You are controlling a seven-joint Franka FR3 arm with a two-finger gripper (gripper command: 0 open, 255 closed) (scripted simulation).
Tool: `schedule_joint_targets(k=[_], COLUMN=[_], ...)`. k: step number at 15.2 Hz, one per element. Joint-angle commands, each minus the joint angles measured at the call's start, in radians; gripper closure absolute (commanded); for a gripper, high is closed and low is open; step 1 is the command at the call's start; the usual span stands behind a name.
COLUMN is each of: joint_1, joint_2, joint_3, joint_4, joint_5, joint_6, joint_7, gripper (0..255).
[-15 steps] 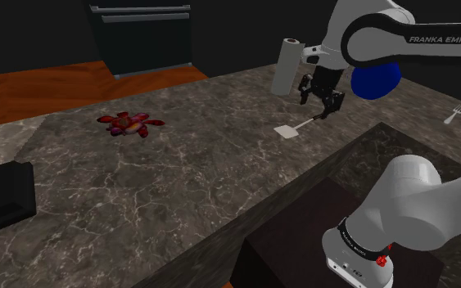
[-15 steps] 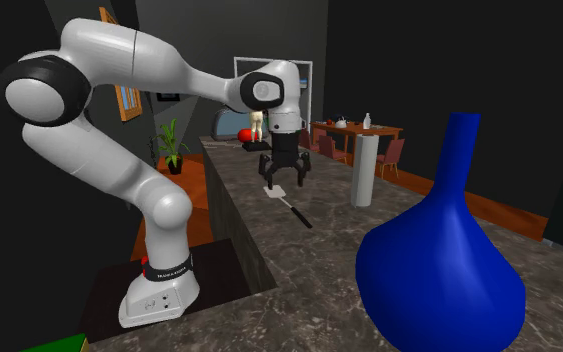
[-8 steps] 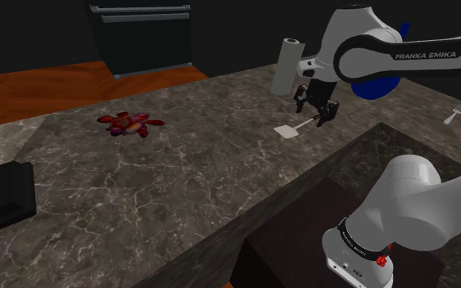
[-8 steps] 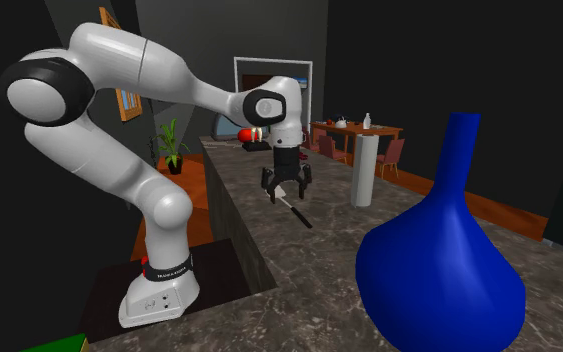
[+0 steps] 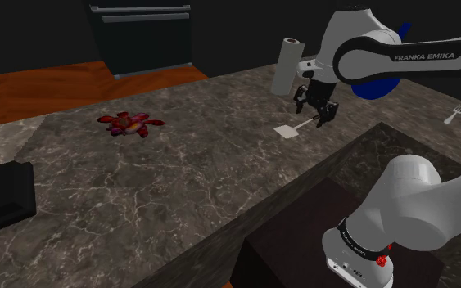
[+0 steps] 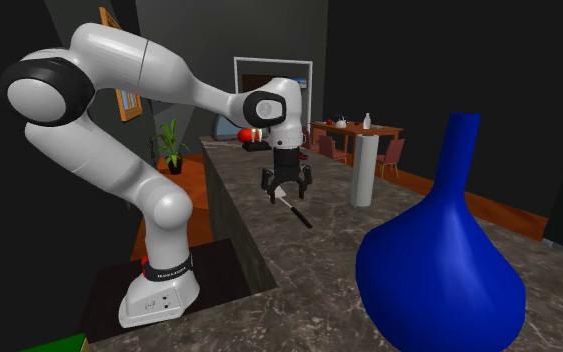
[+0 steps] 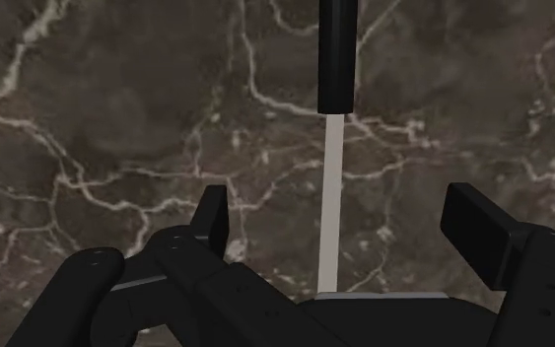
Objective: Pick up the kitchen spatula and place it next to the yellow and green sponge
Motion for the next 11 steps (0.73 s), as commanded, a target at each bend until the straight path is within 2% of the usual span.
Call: schedule_joint_targets(k=[1,11], joint_1=[0.000,0.001], joint_2=[0.000,-0.003], joint_3=[0.000,0.004], joint_4=[0.000,0.011], joint_5=[0.000,0.003], joint_6=[0.000,-0.014], joint_7=[0.000,-0.001], gripper=[255,255])
